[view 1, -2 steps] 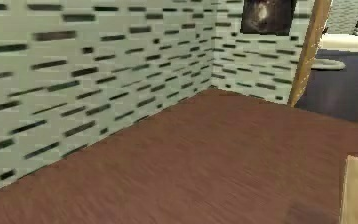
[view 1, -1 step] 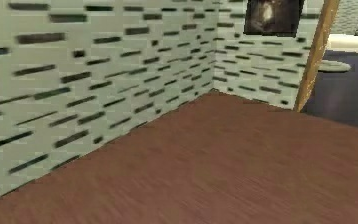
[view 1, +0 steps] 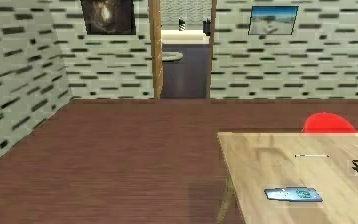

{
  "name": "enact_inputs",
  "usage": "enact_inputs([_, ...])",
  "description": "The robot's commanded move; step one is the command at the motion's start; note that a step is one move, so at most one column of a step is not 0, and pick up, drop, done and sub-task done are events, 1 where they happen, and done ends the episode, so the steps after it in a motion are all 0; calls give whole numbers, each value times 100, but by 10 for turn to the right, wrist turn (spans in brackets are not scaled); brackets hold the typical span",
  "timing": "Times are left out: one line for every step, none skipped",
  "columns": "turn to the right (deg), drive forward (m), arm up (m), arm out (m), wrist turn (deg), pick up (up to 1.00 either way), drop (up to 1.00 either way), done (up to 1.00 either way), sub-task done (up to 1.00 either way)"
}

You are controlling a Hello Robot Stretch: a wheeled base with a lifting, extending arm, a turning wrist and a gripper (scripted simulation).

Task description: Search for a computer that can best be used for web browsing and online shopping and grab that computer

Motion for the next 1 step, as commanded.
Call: enact_inputs([0, 100, 0, 0, 0, 0, 0, 0, 0])
